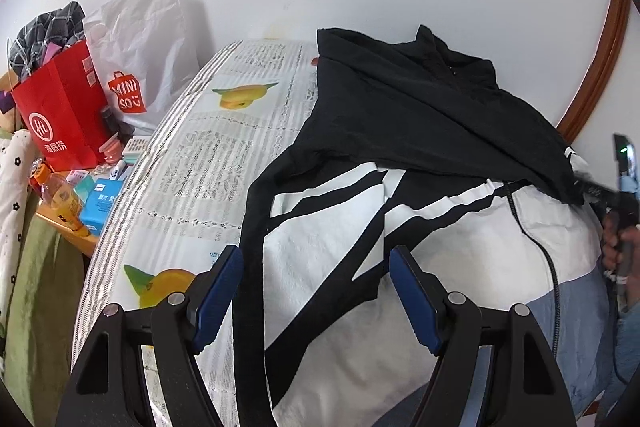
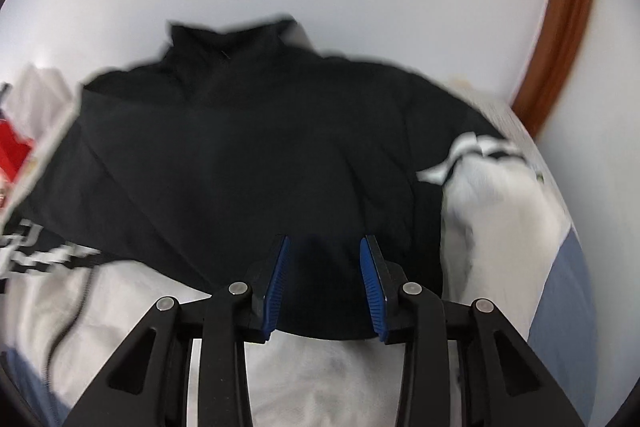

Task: Fold large clothes
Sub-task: 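Grasp the blue-grey sleeve cuff with the right tool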

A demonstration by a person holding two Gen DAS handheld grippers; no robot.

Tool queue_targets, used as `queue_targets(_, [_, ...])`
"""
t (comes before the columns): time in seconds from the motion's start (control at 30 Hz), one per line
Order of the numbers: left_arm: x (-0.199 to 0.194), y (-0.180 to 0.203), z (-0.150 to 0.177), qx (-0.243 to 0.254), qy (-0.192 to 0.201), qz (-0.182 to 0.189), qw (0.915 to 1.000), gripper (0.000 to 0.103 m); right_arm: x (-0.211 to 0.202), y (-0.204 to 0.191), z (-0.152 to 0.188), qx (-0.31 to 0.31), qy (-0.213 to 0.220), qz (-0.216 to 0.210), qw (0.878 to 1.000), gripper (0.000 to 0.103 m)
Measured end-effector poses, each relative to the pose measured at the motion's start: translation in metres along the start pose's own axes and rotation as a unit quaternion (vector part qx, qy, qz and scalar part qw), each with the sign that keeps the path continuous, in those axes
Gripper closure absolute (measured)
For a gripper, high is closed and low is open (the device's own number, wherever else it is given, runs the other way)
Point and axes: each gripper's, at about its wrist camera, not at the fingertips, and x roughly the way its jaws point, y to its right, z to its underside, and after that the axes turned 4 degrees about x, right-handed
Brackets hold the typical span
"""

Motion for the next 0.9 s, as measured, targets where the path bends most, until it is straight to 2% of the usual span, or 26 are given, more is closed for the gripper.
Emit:
queue_targets(0.13, [-0.013,-0.001,0.002,-0.007,0.015,-0.006,0.9998,0.029,-0.004,-0.001,0.004,0.02,-0.019,0.002,1.0,0.067])
queue_targets(0.23, [-0.023,-0.005,0.005,-0.016,0.026,-0.012,0.9995,0.029,-0.039,-0.004,0.008,0.026,0.012,-0.022,0.999,0.066])
queue_targets(0.33, [-0.031,-0.006,0.008,-0.018,0.029,-0.012,0.9993,0.029,-0.074,-0.007,0.019,0.012,0.038,-0.028,0.999,0.066])
queue_targets(0.5, [-0.048,-0.003,0.014,-0.013,0.038,-0.005,0.9992,0.029,-0.122,0.003,0.048,-0.004,0.07,-0.001,0.998,0.065])
queue_targets(0.57, [-0.052,0.001,0.016,-0.007,0.033,0.009,0.9994,0.029,-0.136,0.02,0.062,0.01,0.077,0.018,0.997,0.064])
queue_targets(0.63, [-0.056,0.006,0.019,-0.008,0.033,0.02,0.9992,0.029,-0.148,0.04,0.075,0.028,0.07,0.015,0.997,0.064])
queue_targets(0.7, [-0.06,0.012,0.02,-0.003,0.034,0.024,0.9991,0.029,-0.157,0.062,0.091,0.048,0.067,0.019,0.996,0.056])
queue_targets(0.77, [-0.063,0.02,0.021,0.005,0.036,0.023,0.9991,0.028,-0.16,0.085,0.11,0.061,0.064,0.038,0.995,0.046])
queue_targets(0.9, [-0.064,0.028,0.021,0.003,0.039,0.033,0.9987,0.025,-0.164,0.129,0.142,0.086,0.051,0.076,0.992,0.035])
